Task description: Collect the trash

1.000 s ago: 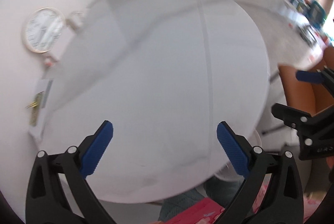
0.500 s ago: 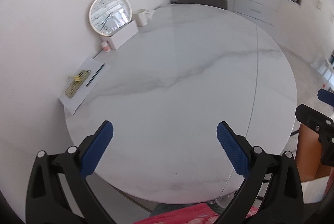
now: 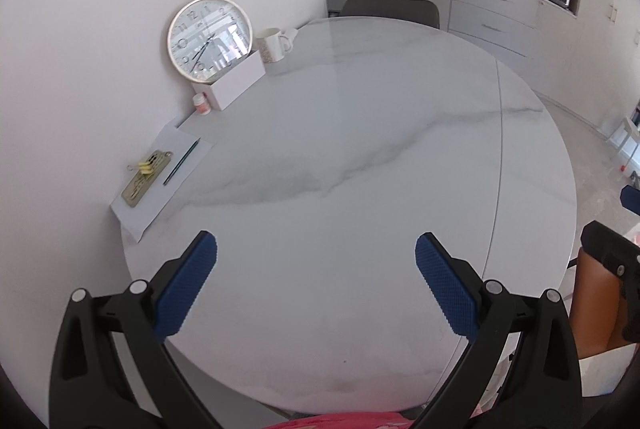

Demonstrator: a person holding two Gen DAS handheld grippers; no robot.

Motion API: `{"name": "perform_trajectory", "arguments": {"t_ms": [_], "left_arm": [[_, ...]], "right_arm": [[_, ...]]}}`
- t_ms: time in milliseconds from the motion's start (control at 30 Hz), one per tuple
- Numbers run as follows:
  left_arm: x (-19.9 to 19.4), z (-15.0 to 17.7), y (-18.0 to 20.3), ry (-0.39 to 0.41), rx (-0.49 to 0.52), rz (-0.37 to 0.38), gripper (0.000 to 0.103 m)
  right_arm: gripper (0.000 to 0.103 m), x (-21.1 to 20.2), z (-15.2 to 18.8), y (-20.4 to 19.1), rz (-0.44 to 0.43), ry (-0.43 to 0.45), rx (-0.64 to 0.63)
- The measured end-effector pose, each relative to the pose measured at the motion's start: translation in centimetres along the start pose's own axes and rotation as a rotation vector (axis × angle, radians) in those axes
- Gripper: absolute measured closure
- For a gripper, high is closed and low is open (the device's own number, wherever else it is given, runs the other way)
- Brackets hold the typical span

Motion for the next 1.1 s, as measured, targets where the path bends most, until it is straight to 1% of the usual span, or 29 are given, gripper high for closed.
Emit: {"name": "perform_trajectory", "arguments": {"t_ms": [233, 400, 1100], "left_arm": [[1.3, -1.4, 0.9, -0.011, 0.023, 0.030, 0.008], [1.5, -2.1, 1.4, -0.008, 0.044, 0.030, 0.008], [2.2, -2.3, 2.0, -0.029, 0.059, 0.034, 0.008]], "right_arm": [[0.002, 0.6, -0.5, 0.4, 0.011, -0.001, 0.012], [0.002, 0.7, -0.9, 0.8, 0.016, 0.003, 0.031], [0.002, 1.4, -0.8, 1.7, 0.024, -0.012, 0.060]]}}
Point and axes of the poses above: each gripper's, at about its wrist camera, not at the fingertips, and x roughly the way its jaws point, y to its right, z to its underside, the point moved 8 cm from there along x, roughly the way its jaws point, and after that the axes turned 3 degrees about -y, right-handed, at the moved point
